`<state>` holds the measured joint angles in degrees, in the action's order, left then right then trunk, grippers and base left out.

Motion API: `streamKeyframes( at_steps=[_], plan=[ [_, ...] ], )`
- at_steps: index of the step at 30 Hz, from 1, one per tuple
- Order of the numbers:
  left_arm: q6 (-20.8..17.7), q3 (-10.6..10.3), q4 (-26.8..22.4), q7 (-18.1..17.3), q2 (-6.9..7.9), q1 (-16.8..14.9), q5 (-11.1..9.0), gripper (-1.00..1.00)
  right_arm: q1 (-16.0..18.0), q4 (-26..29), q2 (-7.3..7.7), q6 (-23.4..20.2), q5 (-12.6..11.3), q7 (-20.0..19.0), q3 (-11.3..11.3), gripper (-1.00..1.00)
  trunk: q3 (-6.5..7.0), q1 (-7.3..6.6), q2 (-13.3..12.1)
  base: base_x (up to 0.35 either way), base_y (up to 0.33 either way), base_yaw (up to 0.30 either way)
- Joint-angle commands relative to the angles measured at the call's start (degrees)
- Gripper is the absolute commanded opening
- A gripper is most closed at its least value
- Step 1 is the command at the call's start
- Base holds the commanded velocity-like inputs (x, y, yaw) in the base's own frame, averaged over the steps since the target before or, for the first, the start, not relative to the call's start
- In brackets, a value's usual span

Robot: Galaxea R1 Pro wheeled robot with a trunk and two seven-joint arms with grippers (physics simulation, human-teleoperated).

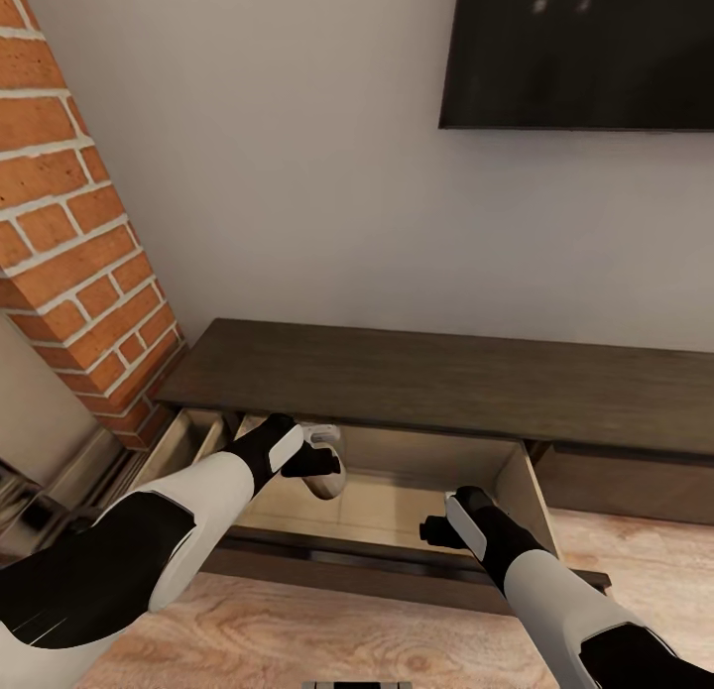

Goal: Place each of the two pumpkins and all three candles from the living room inside a cabinet in the living room (use any cabinet), then make sure every cabinet is closed, and position the cauldron so it is next to a table in the living room.

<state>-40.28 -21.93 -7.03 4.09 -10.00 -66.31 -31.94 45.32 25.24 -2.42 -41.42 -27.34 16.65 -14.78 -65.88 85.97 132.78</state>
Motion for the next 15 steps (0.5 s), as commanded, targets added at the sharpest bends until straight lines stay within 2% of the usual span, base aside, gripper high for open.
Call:
streamKeyframes(
  at_steps=[1, 8, 15],
  plan=[
    [-0.09, -0.24, 0.21, 0.42, 0.0, 0.01, -0.58, -1.0, 0.03, 0.08, 0.05, -0.16, -0.61, 0.49, -0.39, 1.0, -0.07, -0.01, 0.02, 0.0, 0.0, 0.0],
    [0.25, -0.22, 1.31, 0.48, 0.0, 0.03, -0.52, -1.0, 0.53, 0.12, -0.1, -0.16, -0.59, 0.49, -0.35, 1.0, -0.11, -0.01, 0.02, 0.0, 0.0, 0.0],
    [0.33, -0.22, 1.53, 0.48, 0.0, 0.04, -0.55, -1.0, 6.98, -1.69, -0.29, -0.66, -0.52, 0.65, -0.32, 1.0, -0.12, -0.01, 0.02, 0.0, 0.0, 0.0]
  ],
)
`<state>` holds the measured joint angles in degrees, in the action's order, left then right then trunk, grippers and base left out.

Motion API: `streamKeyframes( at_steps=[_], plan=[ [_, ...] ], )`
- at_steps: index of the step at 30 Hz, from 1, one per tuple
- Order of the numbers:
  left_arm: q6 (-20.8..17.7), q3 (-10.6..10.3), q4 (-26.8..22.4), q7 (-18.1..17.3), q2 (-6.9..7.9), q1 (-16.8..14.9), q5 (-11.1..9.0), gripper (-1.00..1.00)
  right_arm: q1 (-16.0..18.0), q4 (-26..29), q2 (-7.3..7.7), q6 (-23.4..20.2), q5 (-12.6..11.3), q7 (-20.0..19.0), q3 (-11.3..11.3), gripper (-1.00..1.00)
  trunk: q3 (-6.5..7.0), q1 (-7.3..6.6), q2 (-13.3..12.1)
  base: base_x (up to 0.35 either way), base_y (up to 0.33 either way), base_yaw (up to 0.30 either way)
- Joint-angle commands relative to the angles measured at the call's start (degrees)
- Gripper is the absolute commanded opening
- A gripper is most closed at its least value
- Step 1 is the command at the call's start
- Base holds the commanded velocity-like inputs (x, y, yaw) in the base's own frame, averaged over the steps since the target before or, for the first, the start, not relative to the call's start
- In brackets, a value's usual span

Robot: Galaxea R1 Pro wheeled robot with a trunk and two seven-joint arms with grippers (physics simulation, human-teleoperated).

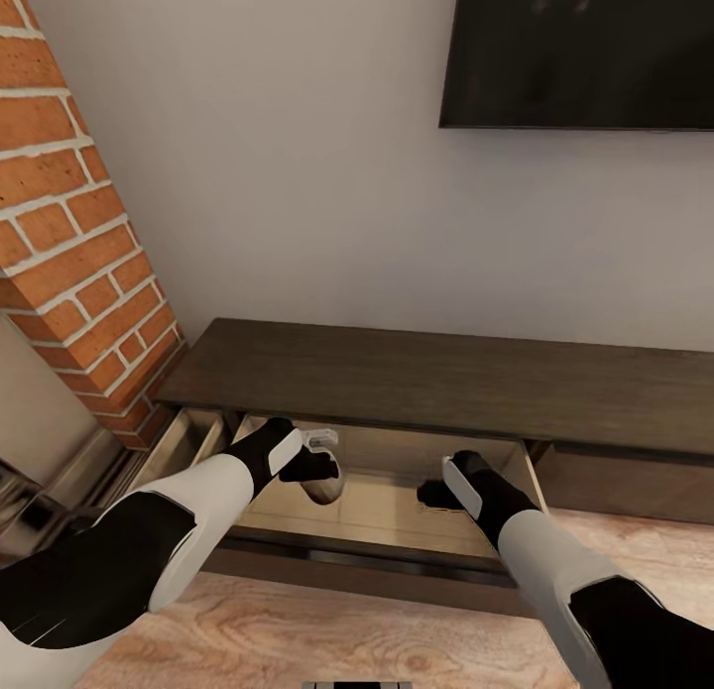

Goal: Place each of the two pumpkins and all three candles from the living room inside a cabinet in the living room (use any cabinet), then make sure every cabinet is closed, and position the cauldron so it is next to a table in the living room.

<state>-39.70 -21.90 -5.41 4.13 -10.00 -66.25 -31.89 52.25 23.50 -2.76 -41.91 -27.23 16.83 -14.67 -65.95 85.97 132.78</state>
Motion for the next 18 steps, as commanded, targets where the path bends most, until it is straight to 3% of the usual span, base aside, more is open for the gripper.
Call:
streamKeyframes(
  at_steps=[1, 7, 18],
  plan=[
    [-0.23, -0.24, -0.07, 0.44, 0.0, -0.02, -0.58, -1.0, 0.61, -0.66, 0.06, -0.34, -0.63, 0.48, -0.4, 1.0, -0.05, -0.01, 0.02, 0.0, 0.0, 0.0],
    [0.18, -0.24, 1.53, 0.51, 0.0, 0.06, -0.29, -1.0, 2.69, -3.62, 0.04, -0.54, -0.63, 0.41, -0.36, 1.0, -0.05, -0.01, 0.02, 0.0, 0.0, 0.0],
    [6.76, -0.28, 3.76, 0.52, 0.0, 0.07, 3.7, -1.0, 3.04, -8.03, -1.1, 0.34, -0.63, 0.15, -0.41, 1.0, -0.05, -0.01, 0.02, 0.0, 0.0, 0.0]
  ],
)
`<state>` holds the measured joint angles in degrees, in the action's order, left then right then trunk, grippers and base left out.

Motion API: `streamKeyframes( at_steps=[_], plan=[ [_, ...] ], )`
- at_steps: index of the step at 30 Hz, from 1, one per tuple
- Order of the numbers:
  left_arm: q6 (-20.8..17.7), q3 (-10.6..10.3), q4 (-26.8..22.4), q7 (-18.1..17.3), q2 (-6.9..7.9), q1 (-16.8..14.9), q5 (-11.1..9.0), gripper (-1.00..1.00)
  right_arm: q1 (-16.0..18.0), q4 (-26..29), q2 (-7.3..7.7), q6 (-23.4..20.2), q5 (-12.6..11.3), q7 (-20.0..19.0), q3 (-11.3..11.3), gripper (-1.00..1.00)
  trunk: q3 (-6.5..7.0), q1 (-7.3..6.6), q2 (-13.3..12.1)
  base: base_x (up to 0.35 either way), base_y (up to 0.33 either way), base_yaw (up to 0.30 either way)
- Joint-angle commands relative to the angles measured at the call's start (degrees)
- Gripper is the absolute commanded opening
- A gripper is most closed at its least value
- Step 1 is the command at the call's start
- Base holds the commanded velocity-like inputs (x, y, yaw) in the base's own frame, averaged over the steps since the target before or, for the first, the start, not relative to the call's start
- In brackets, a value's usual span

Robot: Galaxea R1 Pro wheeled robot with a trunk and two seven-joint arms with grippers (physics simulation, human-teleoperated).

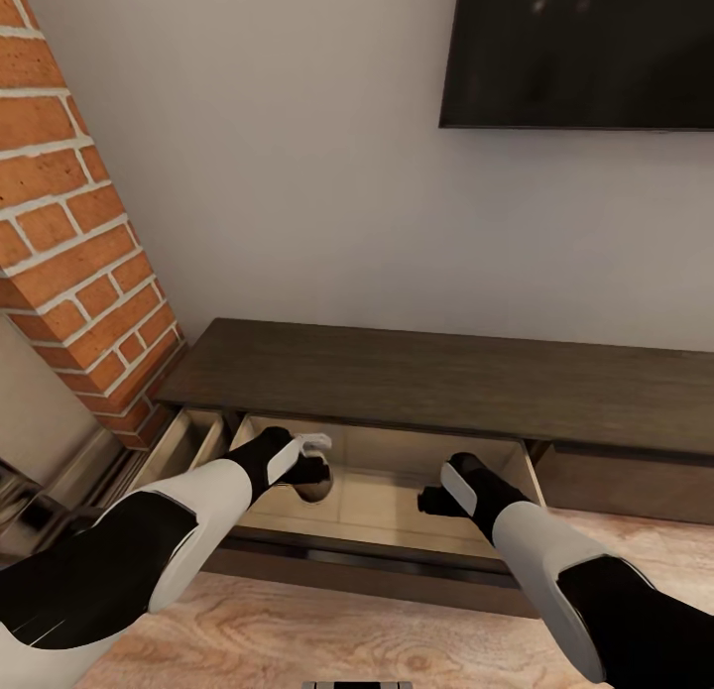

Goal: Place each of the two pumpkins and all three candles from the living room inside a cabinet in the living room (use any cabinet), then make sure every cabinet is closed, and position the cauldron so it is next to a table in the living room.

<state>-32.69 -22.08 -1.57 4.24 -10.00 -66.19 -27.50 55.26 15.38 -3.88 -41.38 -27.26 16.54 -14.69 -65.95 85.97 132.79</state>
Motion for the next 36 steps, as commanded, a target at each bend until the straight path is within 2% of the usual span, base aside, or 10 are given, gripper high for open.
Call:
streamKeyframes(
  at_steps=[1, 4, 9, 19, 36],
  plan=[
    [1.07, -0.09, -0.02, 0.42, 0.0, 0.01, 0.05, -1.0, 0.02, 0.05, -0.01, -0.13, -0.61, 0.43, -0.41, 1.0, -0.05, -0.01, 0.02, 0.0, 0.0, 0.0],
    [3.54, -0.07, 0.06, 0.42, 0.0, 0.01, 1.6, -1.0, 0.02, 0.01, -0.06, -0.01, -0.61, 0.41, -0.43, 1.0, -0.05, -0.01, 0.02, 0.0, 0.0, 0.0],
    [4.09, -0.07, 0.03, 0.18, 0.0, 0.01, 1.9, -1.0, 0.02, 0.0, -0.2, 0.07, -0.61, 0.39, -0.51, 1.0, -0.05, -0.01, 0.02, 0.0, 0.0, 0.0],
    [3.8, -0.07, -0.44, -0.19, 0.0, 0.01, 1.92, -1.0, 0.01, 0.05, -0.98, 0.07, -0.61, 0.01, -0.73, 1.0, -0.15, -0.01, 0.02, 0.0, 0.0, 0.0],
    [1.77, 0.0, -0.36, -0.29, 0.0, 0.01, 1.84, -1.0, 0.02, 0.0, -1.04, 0.07, -0.61, -0.02, -0.51, 1.0, -1.62, -0.01, 0.02, 0.0, 0.0, 0.047]
  ],
)
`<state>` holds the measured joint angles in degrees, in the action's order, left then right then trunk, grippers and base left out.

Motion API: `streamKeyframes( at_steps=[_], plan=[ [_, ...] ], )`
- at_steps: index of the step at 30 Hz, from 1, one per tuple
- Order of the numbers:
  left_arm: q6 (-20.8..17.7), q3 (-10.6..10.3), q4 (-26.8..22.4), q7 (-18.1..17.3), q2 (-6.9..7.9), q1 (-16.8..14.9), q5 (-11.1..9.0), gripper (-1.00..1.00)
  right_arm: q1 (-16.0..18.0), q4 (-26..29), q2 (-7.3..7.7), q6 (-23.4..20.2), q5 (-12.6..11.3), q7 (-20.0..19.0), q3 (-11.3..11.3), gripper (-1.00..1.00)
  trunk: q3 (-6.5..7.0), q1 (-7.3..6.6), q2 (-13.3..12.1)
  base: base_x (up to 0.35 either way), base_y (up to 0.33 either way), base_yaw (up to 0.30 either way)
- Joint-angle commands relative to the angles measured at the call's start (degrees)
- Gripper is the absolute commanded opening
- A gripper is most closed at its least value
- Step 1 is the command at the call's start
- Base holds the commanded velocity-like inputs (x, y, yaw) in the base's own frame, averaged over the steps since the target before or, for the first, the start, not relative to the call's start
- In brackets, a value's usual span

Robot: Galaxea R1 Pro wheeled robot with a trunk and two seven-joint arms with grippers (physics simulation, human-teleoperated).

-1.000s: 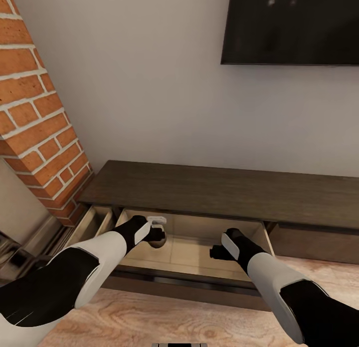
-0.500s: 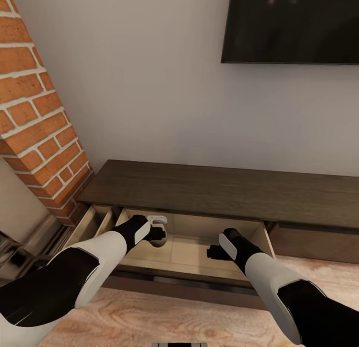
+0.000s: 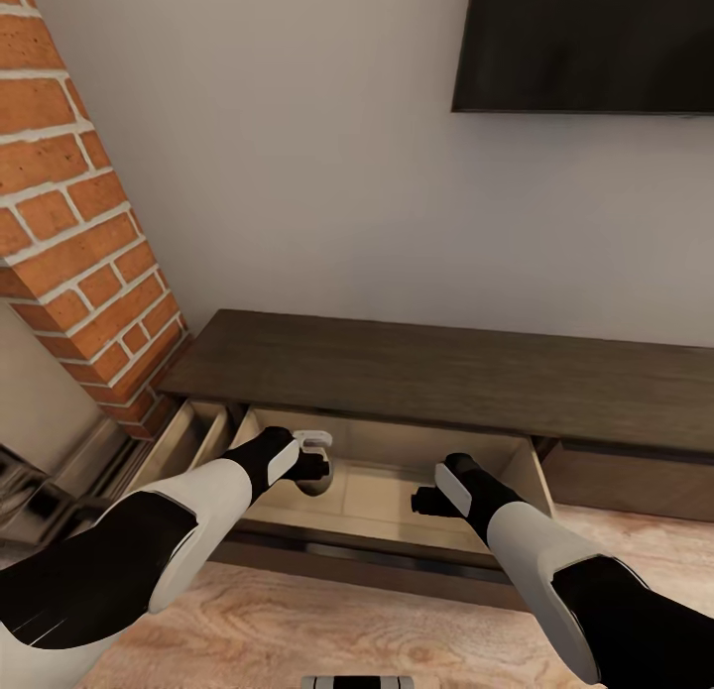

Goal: Place each of the two pumpkins and all three candles from the living room inside a cabinet in the living room (use any cabinet), then make sure every cabinet is closed, and position the cauldron so it is next to a table in the living room.

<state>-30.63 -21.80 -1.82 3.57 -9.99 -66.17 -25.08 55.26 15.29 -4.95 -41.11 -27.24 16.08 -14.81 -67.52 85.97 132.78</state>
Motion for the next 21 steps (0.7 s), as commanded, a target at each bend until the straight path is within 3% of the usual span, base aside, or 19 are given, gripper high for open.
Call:
streamKeyframes(
  at_steps=[1, 15, 21],
  plan=[
    [-0.3, -0.28, -0.11, 0.38, -0.01, -0.01, -0.58, -1.0, 0.02, 0.09, 0.03, -0.2, -0.62, 0.44, -0.39, 1.0, -0.13, -0.01, 0.02, 0.0, 0.0, 0.071],
    [-0.22, -0.28, -0.11, 0.39, -0.01, -0.01, -0.58, -1.0, 0.0, 0.09, 0.03, -0.2, -0.69, 0.44, -0.14, 1.0, -1.39, -0.01, 0.02, 0.0, 0.0, 0.057],
    [-0.38, -0.31, -0.11, 0.39, -0.01, -0.01, -0.58, -1.0, 0.0, 0.09, 0.01, -0.2, -0.71, 0.44, -0.37, 1.0, -2.75, 1.31, 2.43, 0.0, 0.0, 0.002]
  ],
)
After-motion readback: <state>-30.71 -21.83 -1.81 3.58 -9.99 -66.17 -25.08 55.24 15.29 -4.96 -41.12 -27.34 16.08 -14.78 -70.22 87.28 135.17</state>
